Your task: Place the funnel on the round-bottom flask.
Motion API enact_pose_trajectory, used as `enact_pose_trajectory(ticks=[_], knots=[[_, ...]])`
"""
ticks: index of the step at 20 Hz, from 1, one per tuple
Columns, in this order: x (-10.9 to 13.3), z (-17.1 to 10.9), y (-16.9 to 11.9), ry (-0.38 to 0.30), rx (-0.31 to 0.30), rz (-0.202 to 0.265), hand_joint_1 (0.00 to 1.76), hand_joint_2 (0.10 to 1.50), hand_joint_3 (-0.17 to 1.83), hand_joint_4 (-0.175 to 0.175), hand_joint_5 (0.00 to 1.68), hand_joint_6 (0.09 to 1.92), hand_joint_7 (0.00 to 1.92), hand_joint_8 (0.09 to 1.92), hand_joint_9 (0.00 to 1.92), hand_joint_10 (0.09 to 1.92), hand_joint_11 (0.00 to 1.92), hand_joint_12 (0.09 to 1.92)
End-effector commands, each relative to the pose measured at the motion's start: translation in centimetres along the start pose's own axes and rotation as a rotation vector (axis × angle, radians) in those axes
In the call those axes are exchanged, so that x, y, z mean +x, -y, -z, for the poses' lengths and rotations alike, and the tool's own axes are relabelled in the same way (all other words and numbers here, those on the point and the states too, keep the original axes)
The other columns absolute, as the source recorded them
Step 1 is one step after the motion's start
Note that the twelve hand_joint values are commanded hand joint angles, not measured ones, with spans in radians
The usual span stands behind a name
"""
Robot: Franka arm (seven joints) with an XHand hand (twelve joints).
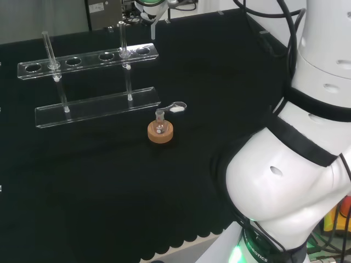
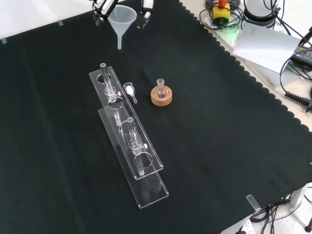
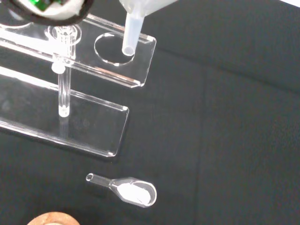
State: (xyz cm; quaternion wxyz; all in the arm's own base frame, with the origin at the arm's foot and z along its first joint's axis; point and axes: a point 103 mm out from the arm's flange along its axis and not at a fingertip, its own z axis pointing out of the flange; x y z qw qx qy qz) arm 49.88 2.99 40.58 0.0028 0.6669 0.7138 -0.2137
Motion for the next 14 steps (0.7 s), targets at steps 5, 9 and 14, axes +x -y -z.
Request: enact_pose_trajectory(ticks=[5,9,14], knots=[[3.0,-3.2,5.3,0.015,0.018,-0.043,0.79,0.72,0.59,-0.017,0.57,0.37,0.40,0.65,0.76,0.51,0.42,1.34],[3.5,-5.2,6.4,0.011,0.021,-0.044,0.79,0.72,0.59,-0.018,0.57,0.38,0.40,0.65,0.76,0.51,0.42,1.34],[3.6,-7.6,6.6,-0.007,0.033,-0.026,0.79,0.72,0.59,-0.019,0.56,0.38,0.41,0.65,0.76,0.51,0.42,1.34]])
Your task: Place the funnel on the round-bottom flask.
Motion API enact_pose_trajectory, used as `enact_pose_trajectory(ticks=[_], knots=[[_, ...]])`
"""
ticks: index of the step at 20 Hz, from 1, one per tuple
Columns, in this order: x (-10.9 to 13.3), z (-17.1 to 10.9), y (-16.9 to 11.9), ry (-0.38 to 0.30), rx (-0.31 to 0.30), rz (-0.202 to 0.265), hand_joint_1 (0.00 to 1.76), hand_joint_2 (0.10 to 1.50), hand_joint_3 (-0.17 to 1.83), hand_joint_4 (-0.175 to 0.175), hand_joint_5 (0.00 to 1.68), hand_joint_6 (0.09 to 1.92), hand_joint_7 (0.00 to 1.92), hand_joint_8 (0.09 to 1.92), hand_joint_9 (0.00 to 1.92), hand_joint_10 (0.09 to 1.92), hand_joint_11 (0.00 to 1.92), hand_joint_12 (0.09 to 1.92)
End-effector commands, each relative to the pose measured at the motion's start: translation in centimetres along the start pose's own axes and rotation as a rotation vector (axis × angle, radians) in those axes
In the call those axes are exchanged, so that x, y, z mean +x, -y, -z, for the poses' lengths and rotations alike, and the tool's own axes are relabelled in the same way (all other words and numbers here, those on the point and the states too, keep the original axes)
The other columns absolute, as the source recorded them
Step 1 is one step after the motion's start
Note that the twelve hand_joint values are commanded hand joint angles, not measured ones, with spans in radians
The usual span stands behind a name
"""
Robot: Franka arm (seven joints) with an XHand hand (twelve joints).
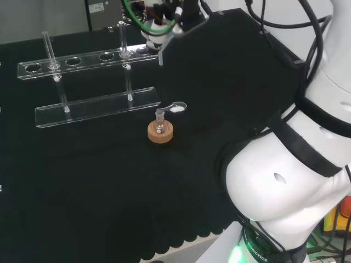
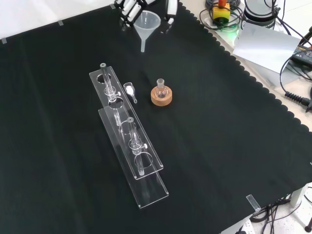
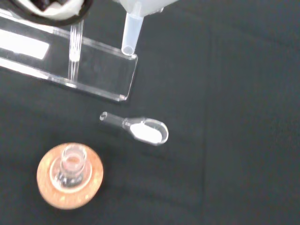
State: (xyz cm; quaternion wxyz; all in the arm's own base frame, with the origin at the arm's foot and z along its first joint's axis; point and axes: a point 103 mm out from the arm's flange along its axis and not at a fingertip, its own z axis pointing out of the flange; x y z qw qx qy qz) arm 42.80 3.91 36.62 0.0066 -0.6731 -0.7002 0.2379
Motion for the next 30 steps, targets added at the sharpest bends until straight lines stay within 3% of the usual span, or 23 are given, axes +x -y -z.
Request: enact_pose_trajectory(ticks=[1,11,30], knots=[[0.7,-2.8,0.9,-0.034,-0.006,0.003,0.79,0.72,0.59,-0.020,0.56,0.38,0.41,0.65,0.76,0.51,0.42,1.34],[0.7,-5.6,0.2,-0.038,0.036,0.018,0.79,0.72,0.59,-0.022,0.56,0.40,0.40,0.66,0.76,0.51,0.42,1.34],[3.0,-8.7,-0.5,-0.037,0.073,0.047,0.79,0.72,0.59,-0.023,0.55,0.42,0.40,0.66,0.75,0.51,0.42,1.34]])
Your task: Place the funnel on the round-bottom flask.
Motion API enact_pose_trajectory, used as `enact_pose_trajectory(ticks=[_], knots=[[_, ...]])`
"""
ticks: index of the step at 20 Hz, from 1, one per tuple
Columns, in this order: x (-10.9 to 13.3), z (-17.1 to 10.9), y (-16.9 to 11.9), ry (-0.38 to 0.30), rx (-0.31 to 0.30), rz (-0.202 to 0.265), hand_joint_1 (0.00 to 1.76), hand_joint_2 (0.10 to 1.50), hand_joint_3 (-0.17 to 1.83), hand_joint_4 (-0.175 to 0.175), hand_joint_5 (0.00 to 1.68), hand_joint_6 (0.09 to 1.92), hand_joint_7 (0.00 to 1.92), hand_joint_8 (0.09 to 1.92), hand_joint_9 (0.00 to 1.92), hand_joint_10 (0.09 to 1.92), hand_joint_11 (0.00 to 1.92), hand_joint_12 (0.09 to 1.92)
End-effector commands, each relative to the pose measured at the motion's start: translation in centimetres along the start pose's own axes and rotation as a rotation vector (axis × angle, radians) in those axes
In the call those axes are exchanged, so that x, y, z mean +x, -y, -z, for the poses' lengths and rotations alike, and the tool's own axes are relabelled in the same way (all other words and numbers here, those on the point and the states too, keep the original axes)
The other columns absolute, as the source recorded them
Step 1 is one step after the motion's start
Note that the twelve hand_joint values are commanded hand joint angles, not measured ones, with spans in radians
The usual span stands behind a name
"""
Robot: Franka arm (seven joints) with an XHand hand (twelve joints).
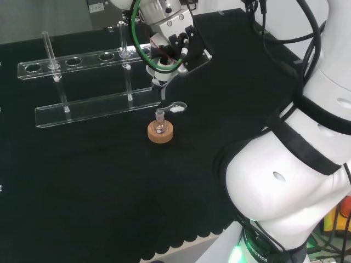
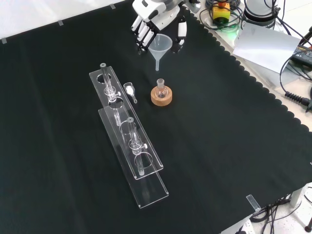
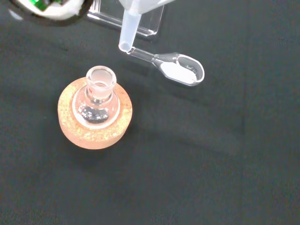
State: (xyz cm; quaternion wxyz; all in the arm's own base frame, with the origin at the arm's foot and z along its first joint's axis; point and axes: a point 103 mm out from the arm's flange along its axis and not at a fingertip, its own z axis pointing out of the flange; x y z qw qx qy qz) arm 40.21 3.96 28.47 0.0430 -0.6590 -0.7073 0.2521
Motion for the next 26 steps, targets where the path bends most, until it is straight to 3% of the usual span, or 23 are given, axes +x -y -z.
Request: enact_pose_trajectory(ticks=[1,26], knots=[[0.2,-0.7,-0.2,-0.014,0.009,0.000,0.79,0.72,0.59,-0.023,0.55,0.42,0.40,0.66,0.75,0.51,0.42,1.34],[2.2,-1.6,-1.1,0.022,0.055,0.016,0.79,0.72,0.60,-0.025,0.54,0.44,0.38,0.67,0.73,0.52,0.41,1.35]])
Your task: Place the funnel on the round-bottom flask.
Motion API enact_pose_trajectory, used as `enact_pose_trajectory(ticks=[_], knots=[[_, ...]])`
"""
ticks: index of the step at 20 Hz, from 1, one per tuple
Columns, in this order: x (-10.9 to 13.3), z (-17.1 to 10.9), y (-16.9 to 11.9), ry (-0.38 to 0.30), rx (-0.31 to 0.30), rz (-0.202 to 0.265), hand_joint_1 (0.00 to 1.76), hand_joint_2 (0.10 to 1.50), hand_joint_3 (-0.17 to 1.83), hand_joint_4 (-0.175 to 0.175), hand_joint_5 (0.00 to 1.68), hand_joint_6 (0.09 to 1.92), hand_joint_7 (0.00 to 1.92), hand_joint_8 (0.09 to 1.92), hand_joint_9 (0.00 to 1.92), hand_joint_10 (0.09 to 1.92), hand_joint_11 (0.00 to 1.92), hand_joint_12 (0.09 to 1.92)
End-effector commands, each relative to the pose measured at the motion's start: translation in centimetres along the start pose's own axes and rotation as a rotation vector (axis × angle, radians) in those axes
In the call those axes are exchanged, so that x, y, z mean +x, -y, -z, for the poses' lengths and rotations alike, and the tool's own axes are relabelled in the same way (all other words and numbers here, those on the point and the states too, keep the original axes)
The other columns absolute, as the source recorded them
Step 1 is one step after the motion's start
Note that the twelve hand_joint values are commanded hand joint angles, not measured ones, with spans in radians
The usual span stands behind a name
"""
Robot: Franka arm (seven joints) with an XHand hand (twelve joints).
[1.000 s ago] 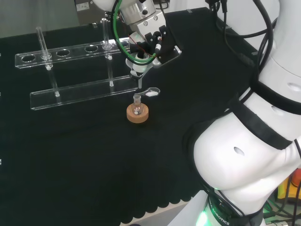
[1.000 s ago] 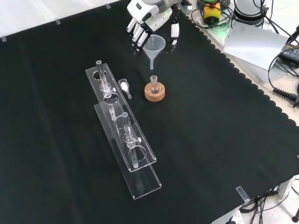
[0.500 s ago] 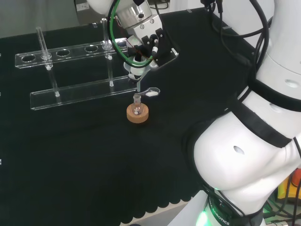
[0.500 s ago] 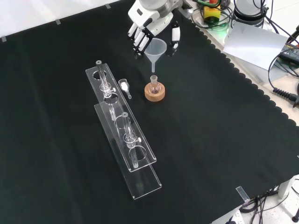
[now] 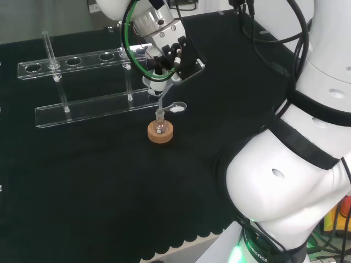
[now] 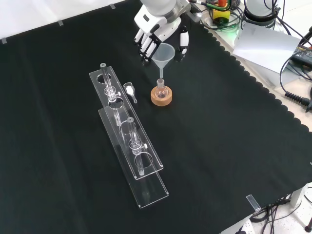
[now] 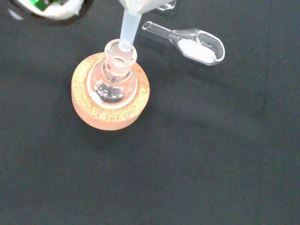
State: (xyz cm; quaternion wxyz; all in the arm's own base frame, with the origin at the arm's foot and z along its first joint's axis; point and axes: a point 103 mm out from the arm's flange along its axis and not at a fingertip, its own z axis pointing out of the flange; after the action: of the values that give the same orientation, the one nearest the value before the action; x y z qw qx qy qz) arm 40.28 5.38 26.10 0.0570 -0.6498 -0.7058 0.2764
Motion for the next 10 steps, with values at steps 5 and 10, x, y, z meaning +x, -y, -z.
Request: enact_pose_trajectory(ticks=[5,10], knots=[[0.4,-0.3,-0.5,0.014,0.017,0.002,0.79,0.72,0.60,-0.025,0.54,0.44,0.38,0.67,0.73,0.53,0.41,1.35],[0.8,-0.8,-1.1,0.007,0.022,0.008,0.79,0.72,0.60,-0.025,0.54,0.45,0.38,0.68,0.73,0.53,0.41,1.35]])
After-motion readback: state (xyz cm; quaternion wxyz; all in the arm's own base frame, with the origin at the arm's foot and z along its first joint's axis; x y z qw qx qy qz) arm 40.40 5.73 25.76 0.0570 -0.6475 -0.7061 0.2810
